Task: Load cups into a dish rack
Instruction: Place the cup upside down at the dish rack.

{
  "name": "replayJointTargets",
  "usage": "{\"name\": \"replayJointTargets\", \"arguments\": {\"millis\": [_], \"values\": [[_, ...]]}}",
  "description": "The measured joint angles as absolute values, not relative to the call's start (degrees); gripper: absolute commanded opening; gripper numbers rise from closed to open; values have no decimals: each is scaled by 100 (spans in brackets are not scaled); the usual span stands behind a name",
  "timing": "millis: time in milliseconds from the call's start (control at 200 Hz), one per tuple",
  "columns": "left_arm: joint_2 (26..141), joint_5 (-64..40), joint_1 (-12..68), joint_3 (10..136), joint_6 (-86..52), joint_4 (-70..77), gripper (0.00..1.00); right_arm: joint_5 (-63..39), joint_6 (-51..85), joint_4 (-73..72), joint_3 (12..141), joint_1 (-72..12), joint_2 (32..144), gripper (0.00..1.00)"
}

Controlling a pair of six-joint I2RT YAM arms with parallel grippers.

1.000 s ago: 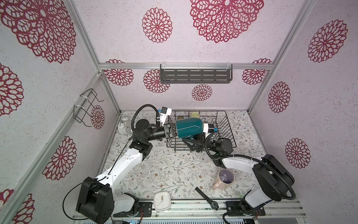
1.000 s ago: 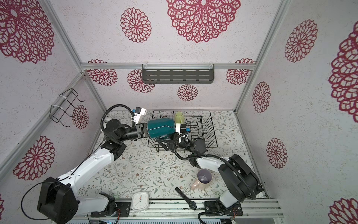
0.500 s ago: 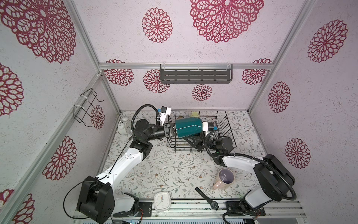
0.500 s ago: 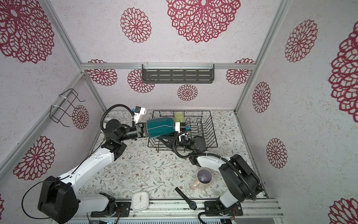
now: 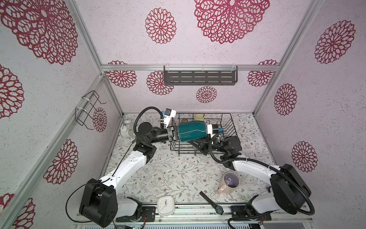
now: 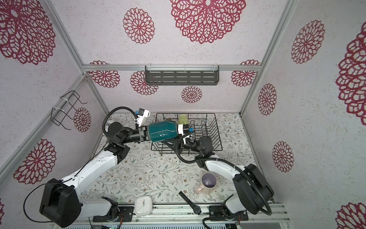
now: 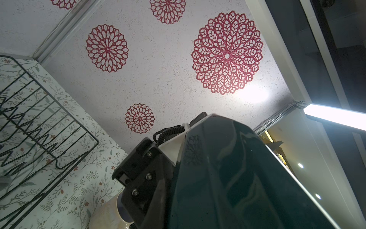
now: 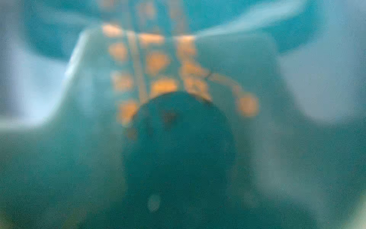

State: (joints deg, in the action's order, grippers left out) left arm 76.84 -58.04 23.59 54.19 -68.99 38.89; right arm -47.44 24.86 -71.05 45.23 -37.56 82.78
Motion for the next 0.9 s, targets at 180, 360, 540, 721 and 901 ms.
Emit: {"name": "replayJointTargets", "arguments": {"millis": [180,360,540,721,901], "values": [[7690,-5819,2300,5155,-6831,3826,0,-4995,2215,-6375,4525,-3638,8191,0],[7693,-5878,2281,5072,-6689,3846,0,-5151,1811,-5535,4665,-3590,8009,4],[7690,-5857,2204,5063,-6595,3968,0,-5269,1420,-4440,5028,-3483,7918,33],[7701,-5854,2176,4947,-6591,3806,0,-5271,1162,-3820,5035,-3374,7898,36],[7708,-5850,2169,4919,-6541,3787,0,-5413,1164,-3636,5035,-3326,7856,39]]}}
